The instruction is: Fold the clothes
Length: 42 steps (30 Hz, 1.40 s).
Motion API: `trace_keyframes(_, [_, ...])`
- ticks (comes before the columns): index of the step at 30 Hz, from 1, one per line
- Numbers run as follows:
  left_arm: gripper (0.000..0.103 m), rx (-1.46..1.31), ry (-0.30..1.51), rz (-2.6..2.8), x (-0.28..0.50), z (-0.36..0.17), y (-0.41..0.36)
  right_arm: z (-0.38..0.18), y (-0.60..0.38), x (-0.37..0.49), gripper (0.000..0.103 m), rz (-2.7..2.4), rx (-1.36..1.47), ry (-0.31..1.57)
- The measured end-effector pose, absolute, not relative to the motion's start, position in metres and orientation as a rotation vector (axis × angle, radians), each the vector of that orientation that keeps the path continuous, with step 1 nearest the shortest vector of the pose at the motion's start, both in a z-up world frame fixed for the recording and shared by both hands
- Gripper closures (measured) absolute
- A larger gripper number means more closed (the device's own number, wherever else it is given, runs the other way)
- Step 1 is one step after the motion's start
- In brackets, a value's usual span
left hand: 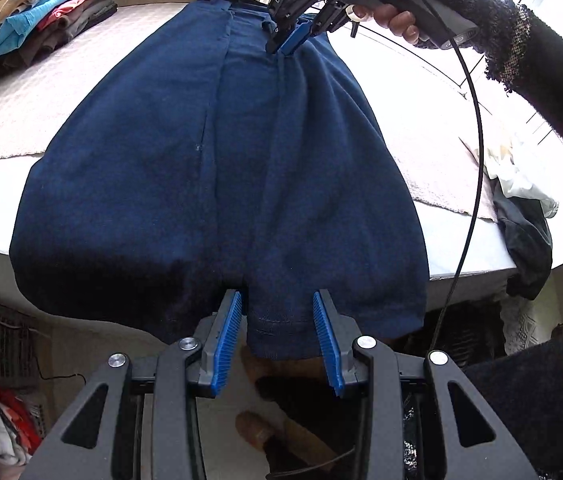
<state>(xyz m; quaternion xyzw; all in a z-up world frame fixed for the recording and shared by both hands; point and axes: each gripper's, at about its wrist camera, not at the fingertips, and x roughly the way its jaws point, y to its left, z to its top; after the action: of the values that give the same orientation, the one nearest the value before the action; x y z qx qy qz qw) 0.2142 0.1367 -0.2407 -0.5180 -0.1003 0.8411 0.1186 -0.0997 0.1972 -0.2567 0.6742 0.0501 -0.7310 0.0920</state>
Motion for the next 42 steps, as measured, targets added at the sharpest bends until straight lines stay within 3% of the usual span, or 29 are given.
trace_keyframes(4, [0.068, -1.507, -0.294, 2.444, 0.211, -0.243, 0.137, -0.258, 0.194, -0.095, 0.085, -2.177, 1.996, 0.207])
trace_keyframes(7, [0.078, -1.497, -0.291, 2.432, 0.214, -0.244, 0.139, -0.256, 0.193, -0.092, 0.097, -2.206, 1.957, 0.219])
trace_keyframes(9, [0.093, -1.484, -0.28, 2.438, 0.216, -0.241, 0.141, -0.253, 0.199, -0.09, 0.099, -2.213, 1.933, 0.135])
trace_keyframes(15, [0.097, -1.399, -0.324, 2.473, 0.228, -0.221, 0.135, -0.223, 0.218, -0.084, 0.1, -2.209, 1.802, -0.173])
trace_keyframes(17, [0.097, -1.396, -0.331, 2.499, 0.23, -0.217, 0.127, -0.218, 0.214, -0.086, 0.1, -2.213, 1.77, -0.194])
trace_keyframes(22, [0.089, -1.576, -0.335, 2.51, 0.216, -0.237, 0.106, -0.235, 0.182, -0.104, 0.096, -2.123, 1.874, -0.064])
trace_keyframes(26, [0.071, -1.538, -0.369, 2.542, 0.232, -0.221, 0.096, -0.209, 0.196, -0.083, 0.092, -2.111, 1.776, -0.171])
trace_keyframes(29, [0.07, -1.532, -0.438, 2.472, 0.245, -0.22, 0.104, -0.187, 0.225, -0.045, 0.081, -2.237, 1.73, -0.17])
trace_keyframes(32, [0.065, -1.525, -0.531, 2.331, 0.248, -0.233, 0.128, -0.194, 0.257, -0.012, 0.081, -2.281, 1.765, -0.187])
trace_keyframes(42, [0.064, -1.5, -0.645, 2.188, 0.241, -0.258, 0.184, -0.223, 0.316, 0.016, 0.081, -2.24, 1.821, -0.377])
